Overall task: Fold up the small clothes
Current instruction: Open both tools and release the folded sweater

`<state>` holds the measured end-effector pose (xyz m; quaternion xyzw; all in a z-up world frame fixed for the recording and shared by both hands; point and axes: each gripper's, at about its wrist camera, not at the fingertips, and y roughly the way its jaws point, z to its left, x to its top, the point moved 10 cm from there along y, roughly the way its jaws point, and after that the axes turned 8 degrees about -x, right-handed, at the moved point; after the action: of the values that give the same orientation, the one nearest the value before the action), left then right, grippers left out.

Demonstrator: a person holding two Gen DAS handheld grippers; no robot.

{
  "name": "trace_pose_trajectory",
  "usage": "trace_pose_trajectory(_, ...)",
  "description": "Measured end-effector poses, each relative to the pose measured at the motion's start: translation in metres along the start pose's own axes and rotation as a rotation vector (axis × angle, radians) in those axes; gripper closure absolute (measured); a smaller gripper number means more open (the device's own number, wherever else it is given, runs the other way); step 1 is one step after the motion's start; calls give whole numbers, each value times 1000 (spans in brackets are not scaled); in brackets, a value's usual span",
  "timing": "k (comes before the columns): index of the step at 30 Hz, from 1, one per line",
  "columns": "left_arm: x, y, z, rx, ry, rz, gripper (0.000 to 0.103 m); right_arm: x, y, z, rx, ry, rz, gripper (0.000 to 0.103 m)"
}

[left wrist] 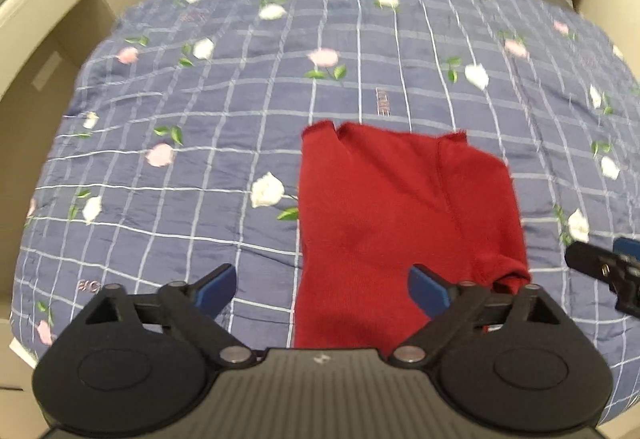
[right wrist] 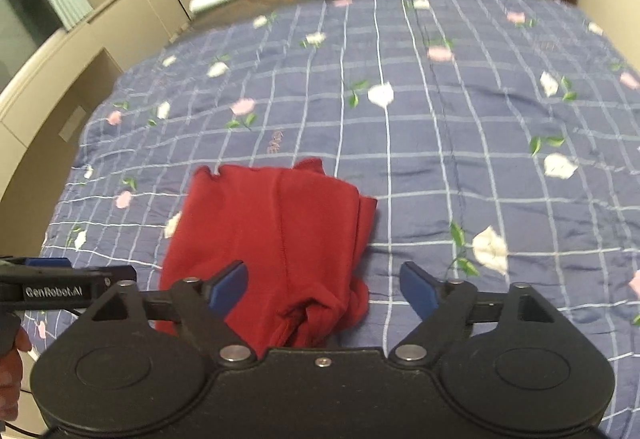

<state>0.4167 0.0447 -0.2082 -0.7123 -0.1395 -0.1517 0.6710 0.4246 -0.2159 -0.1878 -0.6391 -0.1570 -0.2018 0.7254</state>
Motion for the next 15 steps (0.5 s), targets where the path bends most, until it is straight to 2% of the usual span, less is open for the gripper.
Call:
trace_pose_trajectory(7, -32, -70, -3, 20, -68, -150, 1, -20, -76, -6, 22, -41, -129, 4)
trace_pose_trajectory(15, -96, -130, -10, 18, -103, -249, 1, -64, -149, -11, 49, -66, -218, 1)
